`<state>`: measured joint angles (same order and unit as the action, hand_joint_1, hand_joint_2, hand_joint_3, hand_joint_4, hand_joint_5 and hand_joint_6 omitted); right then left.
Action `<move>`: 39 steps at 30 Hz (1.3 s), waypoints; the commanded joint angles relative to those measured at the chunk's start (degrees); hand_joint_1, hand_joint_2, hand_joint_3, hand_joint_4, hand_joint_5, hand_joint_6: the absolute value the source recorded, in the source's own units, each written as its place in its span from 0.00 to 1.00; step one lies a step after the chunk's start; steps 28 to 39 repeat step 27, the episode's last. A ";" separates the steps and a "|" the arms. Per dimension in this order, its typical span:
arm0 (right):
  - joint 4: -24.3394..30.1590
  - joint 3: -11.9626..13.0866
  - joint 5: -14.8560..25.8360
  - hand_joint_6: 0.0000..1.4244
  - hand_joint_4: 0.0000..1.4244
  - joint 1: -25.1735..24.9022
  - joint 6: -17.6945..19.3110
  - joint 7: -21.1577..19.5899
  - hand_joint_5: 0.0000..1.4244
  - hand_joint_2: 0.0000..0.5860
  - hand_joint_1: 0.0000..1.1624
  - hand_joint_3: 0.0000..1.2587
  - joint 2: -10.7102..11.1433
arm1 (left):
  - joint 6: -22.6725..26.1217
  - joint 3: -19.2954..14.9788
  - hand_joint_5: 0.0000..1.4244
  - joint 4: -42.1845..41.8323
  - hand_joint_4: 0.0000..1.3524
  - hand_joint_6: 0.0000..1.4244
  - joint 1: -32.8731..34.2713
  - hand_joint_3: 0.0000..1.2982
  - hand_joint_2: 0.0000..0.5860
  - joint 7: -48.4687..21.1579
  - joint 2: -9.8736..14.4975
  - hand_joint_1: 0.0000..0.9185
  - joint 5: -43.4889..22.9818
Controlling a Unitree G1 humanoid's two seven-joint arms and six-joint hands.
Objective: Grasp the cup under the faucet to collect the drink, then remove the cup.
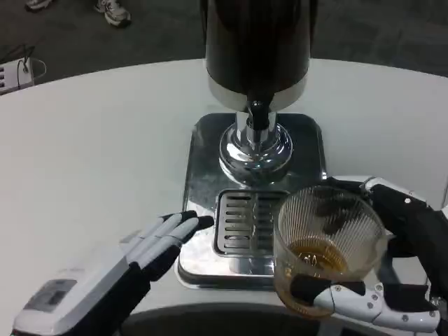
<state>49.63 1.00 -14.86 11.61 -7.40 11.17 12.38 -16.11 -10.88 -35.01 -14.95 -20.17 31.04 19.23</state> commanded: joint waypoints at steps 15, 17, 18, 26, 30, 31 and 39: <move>3.65 2.34 5.15 1.00 0.92 2.26 3.45 3.30 1.00 0.43 0.79 0.87 2.96 | 1.13 -2.51 0.00 -8.67 0.00 0.03 -9.52 0.03 0.10 -0.67 -1.92 0.00 4.20; 3.59 2.45 5.05 1.00 0.92 2.34 3.80 3.25 1.00 0.43 0.79 0.87 3.13 | 1.31 -2.35 0.00 -8.63 0.00 0.03 -9.41 0.03 0.10 -0.72 -1.90 0.00 4.50; 3.55 2.50 5.04 1.00 0.92 2.37 3.92 3.24 1.00 0.43 0.79 0.87 3.20 | 1.46 -2.19 0.00 -8.52 0.00 0.03 -9.15 0.03 0.10 -0.77 -1.83 0.00 4.77; 3.37 2.94 5.21 1.00 0.92 2.48 4.22 3.30 1.00 0.42 0.79 0.87 3.82 | 1.39 -1.73 0.00 -7.98 0.00 0.01 -8.02 0.01 0.10 -1.42 -0.94 0.00 6.31; 3.32 2.95 5.24 1.00 0.92 2.44 4.23 3.35 1.00 0.42 0.79 0.87 3.89 | 1.41 -1.72 0.00 -7.95 0.00 0.01 -7.87 0.00 0.10 -1.56 -0.88 0.00 6.61; 3.32 2.95 5.24 1.00 0.92 2.44 4.23 3.35 1.00 0.42 0.79 0.87 3.89 | 1.41 -1.72 0.00 -7.95 0.00 0.01 -7.87 0.00 0.10 -1.56 -0.88 0.00 6.61; 3.32 2.95 5.24 1.00 0.92 2.44 4.23 3.35 1.00 0.42 0.79 0.87 3.89 | 1.41 -1.72 0.00 -7.95 0.00 0.01 -7.87 0.00 0.10 -1.56 -0.88 0.00 6.61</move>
